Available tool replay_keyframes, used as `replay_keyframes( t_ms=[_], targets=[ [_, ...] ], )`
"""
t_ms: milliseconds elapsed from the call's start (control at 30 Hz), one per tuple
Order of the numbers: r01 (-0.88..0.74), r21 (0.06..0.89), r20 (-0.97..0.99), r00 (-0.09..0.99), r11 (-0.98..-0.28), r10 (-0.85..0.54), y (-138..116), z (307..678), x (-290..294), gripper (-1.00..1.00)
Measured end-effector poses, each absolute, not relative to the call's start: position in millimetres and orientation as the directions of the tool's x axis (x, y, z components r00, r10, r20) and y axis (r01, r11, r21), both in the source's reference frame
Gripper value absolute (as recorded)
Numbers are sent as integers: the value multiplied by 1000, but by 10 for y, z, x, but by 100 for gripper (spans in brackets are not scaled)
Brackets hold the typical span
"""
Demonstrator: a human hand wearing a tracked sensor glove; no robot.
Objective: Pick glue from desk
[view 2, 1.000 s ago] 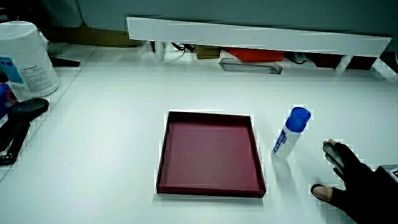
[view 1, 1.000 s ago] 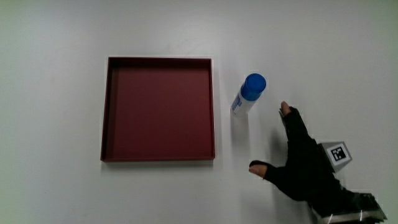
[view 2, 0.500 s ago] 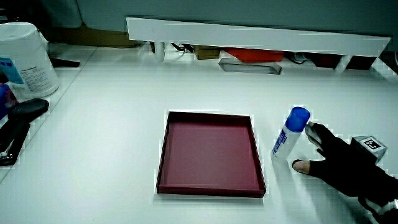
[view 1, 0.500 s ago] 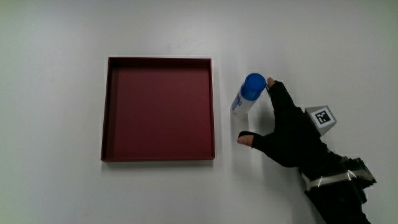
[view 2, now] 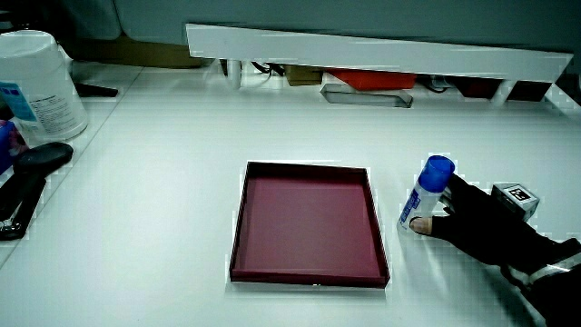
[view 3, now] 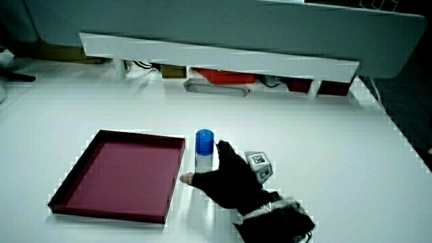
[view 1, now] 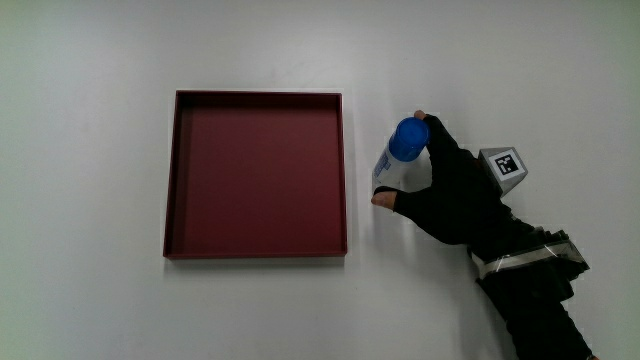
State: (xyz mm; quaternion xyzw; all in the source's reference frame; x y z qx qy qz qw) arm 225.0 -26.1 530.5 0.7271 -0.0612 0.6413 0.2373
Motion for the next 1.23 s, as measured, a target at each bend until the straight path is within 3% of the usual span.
replay_keyframes(
  t_ms=[533,1033,1233],
  targets=[
    [-314,194,977,153,-930,152,-283,5293,2286,100],
    [-333,112,979,199,-936,46,-486,4986,2144,100],
    [-387,94,989,143,-917,41,-580,4734,1790,100]
  ],
)
